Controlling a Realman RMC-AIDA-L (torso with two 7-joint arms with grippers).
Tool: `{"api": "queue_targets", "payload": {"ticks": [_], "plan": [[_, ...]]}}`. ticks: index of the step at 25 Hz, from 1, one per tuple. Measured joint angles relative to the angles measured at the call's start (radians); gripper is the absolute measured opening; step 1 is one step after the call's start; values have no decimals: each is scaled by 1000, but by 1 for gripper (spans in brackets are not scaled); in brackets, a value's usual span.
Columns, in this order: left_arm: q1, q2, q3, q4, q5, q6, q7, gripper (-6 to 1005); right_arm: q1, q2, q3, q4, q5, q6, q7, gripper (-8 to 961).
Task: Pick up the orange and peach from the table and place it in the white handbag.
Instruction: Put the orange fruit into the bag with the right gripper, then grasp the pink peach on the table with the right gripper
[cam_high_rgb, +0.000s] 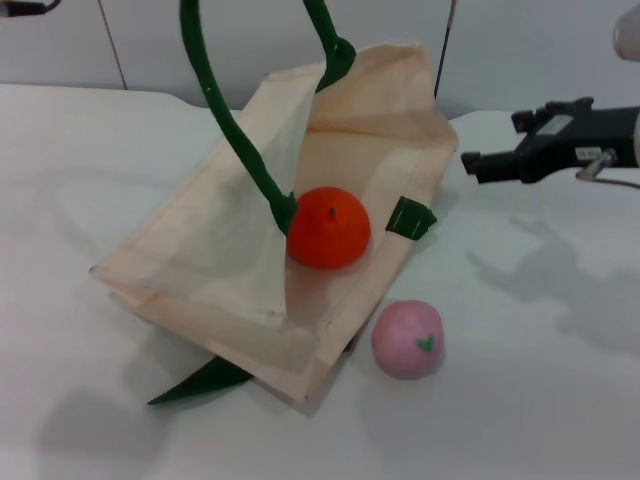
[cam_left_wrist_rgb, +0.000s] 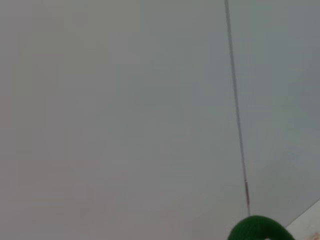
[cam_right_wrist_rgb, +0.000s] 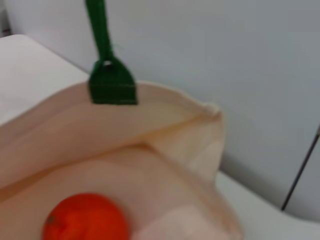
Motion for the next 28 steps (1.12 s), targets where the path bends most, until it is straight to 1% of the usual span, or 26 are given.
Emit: {"api": "queue_targets", "payload": {"ticks": [7, 14, 18, 21, 24, 28], "plan": [[23, 0, -9, 0, 15, 24, 1, 128, -62, 2, -8, -121, 6, -118, 38, 879], [35, 0, -8, 0, 17, 35, 4, 129, -73, 2, -9, -155, 8, -213, 62, 879], [37, 0, -5, 0, 17, 36, 5, 129, -74, 1, -12, -157, 9, -265, 71, 879], [39, 0, -4, 0, 17, 36, 10, 129, -75, 1, -34, -148, 10, -283, 81, 879], [43, 0, -3, 0, 17, 36, 13, 128, -72, 1, -68, -113, 16, -284, 84, 880], [39, 0, -3, 0, 17, 36, 14, 127, -48, 1, -109, -47, 41, -277, 82, 880]]}}
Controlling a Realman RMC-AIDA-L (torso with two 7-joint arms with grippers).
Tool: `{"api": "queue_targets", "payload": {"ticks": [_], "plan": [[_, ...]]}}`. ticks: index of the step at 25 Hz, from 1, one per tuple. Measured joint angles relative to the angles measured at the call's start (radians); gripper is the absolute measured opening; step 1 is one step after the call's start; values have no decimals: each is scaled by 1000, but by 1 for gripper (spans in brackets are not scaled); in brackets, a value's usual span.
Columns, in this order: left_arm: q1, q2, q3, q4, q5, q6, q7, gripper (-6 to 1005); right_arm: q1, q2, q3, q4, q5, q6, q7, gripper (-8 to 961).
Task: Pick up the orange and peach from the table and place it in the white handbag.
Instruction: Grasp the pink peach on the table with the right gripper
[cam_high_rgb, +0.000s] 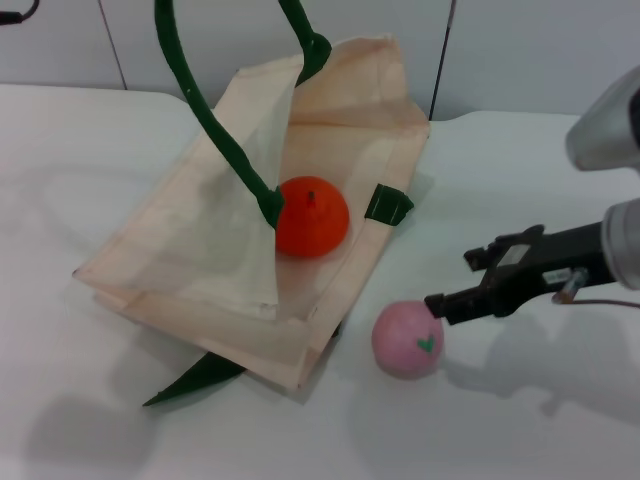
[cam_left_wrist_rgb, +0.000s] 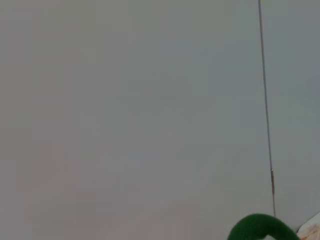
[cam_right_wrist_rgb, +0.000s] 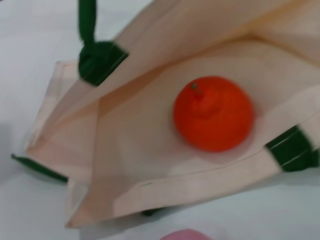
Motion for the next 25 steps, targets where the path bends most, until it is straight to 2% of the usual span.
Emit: {"api": "queue_targets", "payload": {"ticks": [4, 11, 25], "plan": [[-1, 0, 0, 0, 0, 0, 1, 128, 36, 0, -18, 74, 8, 11, -6, 880], [-3, 0, 0, -1, 0, 1, 1, 129, 59, 0, -76, 121, 40, 45, -9, 880], [-11, 0, 2, -3, 0, 4, 1, 132, 111, -2, -89, 257, 46, 101, -31, 879]]}}
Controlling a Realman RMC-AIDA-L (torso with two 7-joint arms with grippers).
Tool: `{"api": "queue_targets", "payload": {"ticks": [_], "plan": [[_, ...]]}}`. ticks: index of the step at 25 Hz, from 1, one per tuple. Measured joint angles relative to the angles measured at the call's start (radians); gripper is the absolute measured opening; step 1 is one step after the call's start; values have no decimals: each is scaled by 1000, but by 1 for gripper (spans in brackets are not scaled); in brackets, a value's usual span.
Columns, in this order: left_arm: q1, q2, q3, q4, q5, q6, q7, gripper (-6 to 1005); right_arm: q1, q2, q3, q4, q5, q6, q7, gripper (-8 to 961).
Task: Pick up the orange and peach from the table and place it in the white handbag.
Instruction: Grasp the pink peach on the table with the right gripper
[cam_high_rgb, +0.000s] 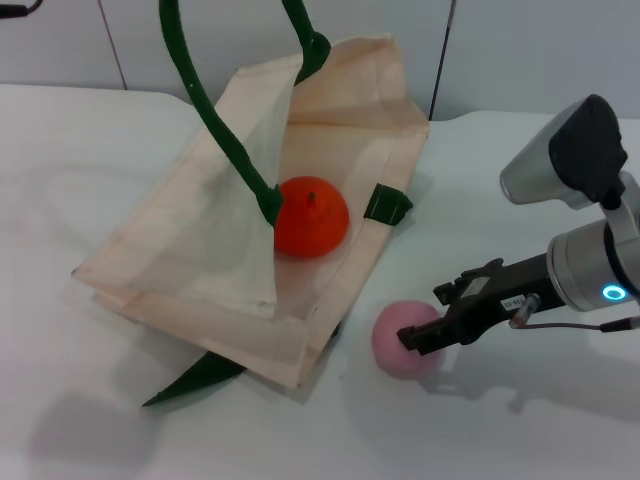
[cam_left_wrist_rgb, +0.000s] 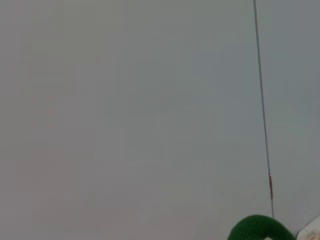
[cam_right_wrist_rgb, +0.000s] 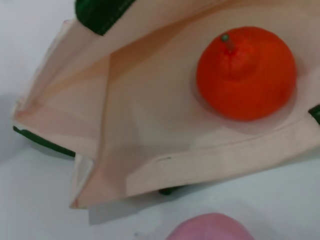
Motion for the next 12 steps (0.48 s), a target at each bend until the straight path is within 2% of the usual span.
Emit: {"api": "queue_targets", "payload": {"ticks": [12], "plan": [[-3, 0, 2, -2, 0, 0, 0, 134, 34, 2, -25, 59, 52, 12, -24, 876]]}}
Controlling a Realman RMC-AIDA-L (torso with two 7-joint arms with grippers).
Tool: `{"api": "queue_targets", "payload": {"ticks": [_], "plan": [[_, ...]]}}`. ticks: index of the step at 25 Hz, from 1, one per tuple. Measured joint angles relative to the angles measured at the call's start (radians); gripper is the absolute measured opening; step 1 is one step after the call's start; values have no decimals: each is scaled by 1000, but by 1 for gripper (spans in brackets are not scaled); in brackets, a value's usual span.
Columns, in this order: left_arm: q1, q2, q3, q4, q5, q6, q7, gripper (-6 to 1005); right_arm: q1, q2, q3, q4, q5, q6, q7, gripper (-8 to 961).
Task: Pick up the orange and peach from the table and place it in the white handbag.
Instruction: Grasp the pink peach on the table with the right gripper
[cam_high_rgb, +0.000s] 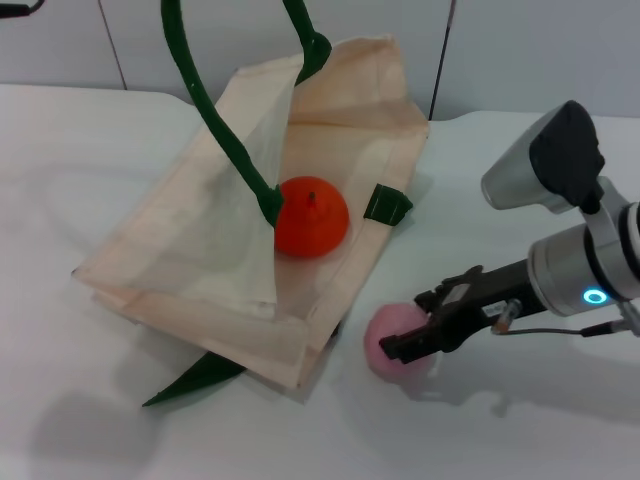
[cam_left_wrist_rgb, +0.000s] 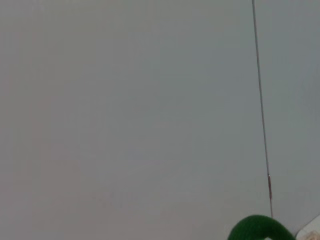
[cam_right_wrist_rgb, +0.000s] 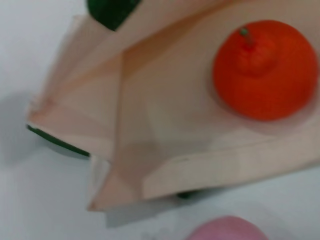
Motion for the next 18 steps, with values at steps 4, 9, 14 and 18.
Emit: {"api": "queue_targets", "payload": {"ticks": [4, 9, 14, 18], "plan": [[0, 0, 0, 0, 0, -1, 0, 135, 10, 0, -6, 9, 12, -3, -5, 872], [-1, 0, 0, 0, 0, -2, 0, 136, 32, 0, -17, 45, 13, -7, -7, 866], [-2, 0, 0, 0, 0, -2, 0, 137, 51, -2, -16, 80, 14, -2, -7, 861], [-2, 0, 0, 0, 0, -2, 0, 138, 51, -2, -14, 81, 14, 0, -8, 755]]}}
